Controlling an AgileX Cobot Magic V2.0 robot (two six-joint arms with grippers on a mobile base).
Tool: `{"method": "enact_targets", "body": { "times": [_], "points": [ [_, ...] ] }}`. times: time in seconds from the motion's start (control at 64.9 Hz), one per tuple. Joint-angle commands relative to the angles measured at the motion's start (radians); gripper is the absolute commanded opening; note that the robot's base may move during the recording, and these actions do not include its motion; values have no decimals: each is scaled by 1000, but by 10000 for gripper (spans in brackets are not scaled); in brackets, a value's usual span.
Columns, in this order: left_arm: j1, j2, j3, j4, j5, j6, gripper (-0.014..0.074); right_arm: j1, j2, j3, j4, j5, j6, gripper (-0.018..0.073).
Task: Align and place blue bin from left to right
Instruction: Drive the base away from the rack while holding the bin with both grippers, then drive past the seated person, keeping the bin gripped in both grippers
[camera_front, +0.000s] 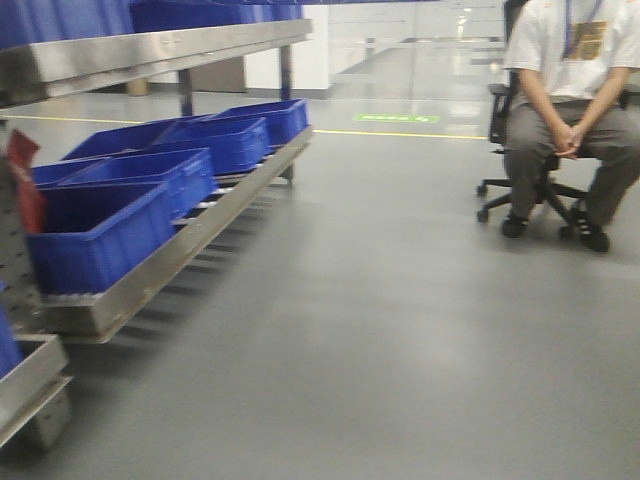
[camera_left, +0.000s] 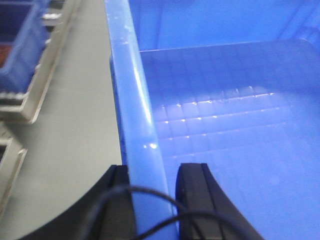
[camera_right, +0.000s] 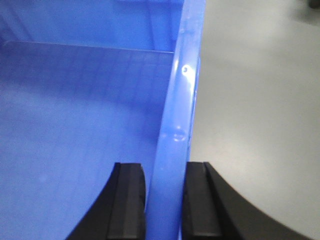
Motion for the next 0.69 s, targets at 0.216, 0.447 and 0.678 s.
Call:
{"method": "enact_targets", "body": {
  "times": [0.216,0.447,0.678],
  "points": [
    [1,-18,-16,10,-84,17,-111,-2,-15,-18,-12,-78,-34,-67],
    [1,-18,-16,10,-84,17,-111,-2,-15,-18,-12,-78,-34,-67],
    [1,-18,-16,10,-84,17,-111,-2,-15,-18,-12,-78,-34,-67]
  ]
}}
